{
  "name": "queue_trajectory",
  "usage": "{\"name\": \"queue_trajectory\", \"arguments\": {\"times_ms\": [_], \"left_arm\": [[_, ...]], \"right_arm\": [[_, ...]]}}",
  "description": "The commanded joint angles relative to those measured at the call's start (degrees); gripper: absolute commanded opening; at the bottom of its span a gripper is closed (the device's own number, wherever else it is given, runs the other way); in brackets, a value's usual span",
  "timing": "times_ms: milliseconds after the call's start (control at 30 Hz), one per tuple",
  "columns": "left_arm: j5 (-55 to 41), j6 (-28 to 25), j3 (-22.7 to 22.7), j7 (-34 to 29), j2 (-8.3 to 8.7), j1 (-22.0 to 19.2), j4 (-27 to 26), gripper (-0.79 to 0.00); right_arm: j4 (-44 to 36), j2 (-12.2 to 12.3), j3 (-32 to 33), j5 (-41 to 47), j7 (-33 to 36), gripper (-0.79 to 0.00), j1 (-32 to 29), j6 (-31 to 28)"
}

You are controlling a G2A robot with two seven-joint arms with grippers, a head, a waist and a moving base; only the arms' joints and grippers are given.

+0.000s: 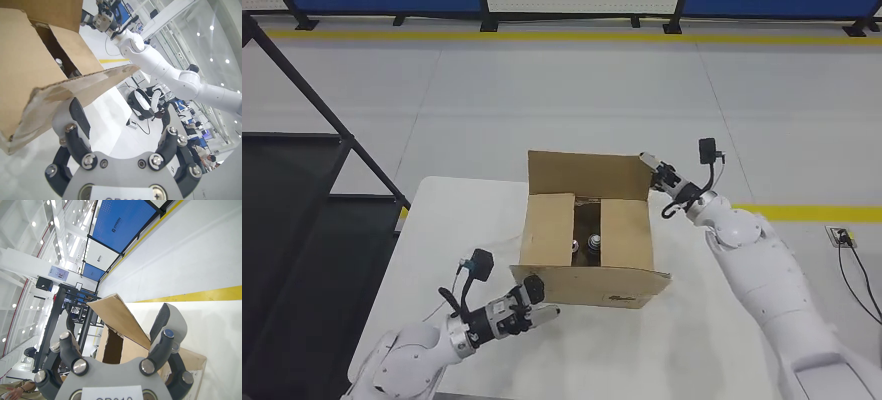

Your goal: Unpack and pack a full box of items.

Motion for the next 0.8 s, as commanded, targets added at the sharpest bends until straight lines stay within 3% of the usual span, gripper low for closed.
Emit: {"name": "queue_trajectory", "arguments": {"times_ms": [0,200,400,567,767], "left_arm": [[1.81,1.84,0.42,1.7,-0.09,-0.63,-0.27,0.0],[4.15,6.1,2.84,5.15,-0.56,-2.84,0.09,0.0],[7.1,9.29,4.8,8.09,-0.97,-4.83,0.81,0.0],[8.83,11.98,6.53,9.67,-1.34,-6.4,1.8,0.0],[10.33,14.15,7.75,9.88,-1.65,-8.66,3.58,0.0]], "right_arm": [[-1.52,0.43,0.74,-0.42,0.02,0.0,-0.7,-0.72],[-10.24,2.33,3.95,-2.25,1.1,0.0,-4.64,-1.69],[-22.03,4.65,8.25,-2.94,8.11,0.0,-9.47,2.25],[-29.87,6.22,11.19,-1.76,17.55,0.0,-12.24,8.86],[-33.28,6.89,10.9,-1.29,26.65,0.0,-11.88,20.68]]}}
